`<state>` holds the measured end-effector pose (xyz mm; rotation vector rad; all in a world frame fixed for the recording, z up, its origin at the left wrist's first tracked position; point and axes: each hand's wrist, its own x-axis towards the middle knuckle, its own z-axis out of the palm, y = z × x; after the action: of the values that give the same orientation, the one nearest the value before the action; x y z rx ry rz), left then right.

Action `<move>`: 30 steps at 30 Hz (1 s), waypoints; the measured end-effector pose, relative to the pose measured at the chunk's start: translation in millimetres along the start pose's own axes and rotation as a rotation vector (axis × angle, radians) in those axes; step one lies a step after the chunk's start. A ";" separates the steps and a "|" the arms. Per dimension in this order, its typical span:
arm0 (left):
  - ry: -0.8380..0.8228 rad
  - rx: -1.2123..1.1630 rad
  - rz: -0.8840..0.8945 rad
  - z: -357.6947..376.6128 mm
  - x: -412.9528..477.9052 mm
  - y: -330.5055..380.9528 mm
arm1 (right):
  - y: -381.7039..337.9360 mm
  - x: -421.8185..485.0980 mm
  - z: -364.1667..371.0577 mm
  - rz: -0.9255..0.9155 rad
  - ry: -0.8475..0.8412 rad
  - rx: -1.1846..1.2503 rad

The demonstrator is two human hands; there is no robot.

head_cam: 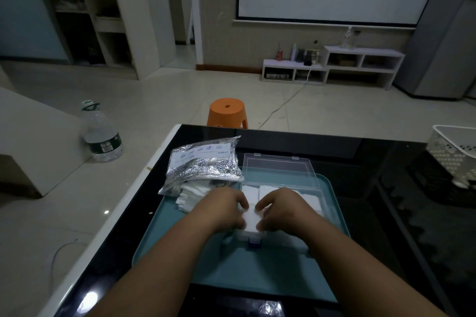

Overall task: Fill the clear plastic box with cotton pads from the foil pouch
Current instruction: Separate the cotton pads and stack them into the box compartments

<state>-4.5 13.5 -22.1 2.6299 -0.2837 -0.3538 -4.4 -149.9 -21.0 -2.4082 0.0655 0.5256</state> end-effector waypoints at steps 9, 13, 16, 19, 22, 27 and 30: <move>-0.040 -0.004 -0.024 3.8 1.9 -1.6 | 5.6 1.5 3.8 -0.061 0.009 -0.151; -0.039 0.000 -0.013 -0.8 1.3 -2.4 | 4.8 0.8 -2.5 -0.075 0.010 -0.136; -0.022 -0.007 -0.002 -5.7 1.3 -3.7 | 4.2 0.5 -9.3 -0.093 0.063 -0.141; -0.015 0.004 0.011 -8.5 1.1 -6.6 | 3.3 1.8 -12.6 -0.130 0.133 -0.152; 0.030 -0.006 0.017 -15.1 0.0 -12.0 | 0.7 2.6 -12.9 -0.142 0.184 -0.147; 0.162 -0.080 -0.028 -31.6 1.4 -28.5 | 0.3 2.6 -12.3 -0.172 0.212 -0.092; 0.220 -0.066 -0.039 -36.4 0.6 -40.2 | -3.0 2.7 -10.9 -0.195 0.221 -0.083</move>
<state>12.4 63.7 -10.1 2.5832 -0.1460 -0.0833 2.5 -154.0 -12.6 -2.5112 -0.0968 0.1745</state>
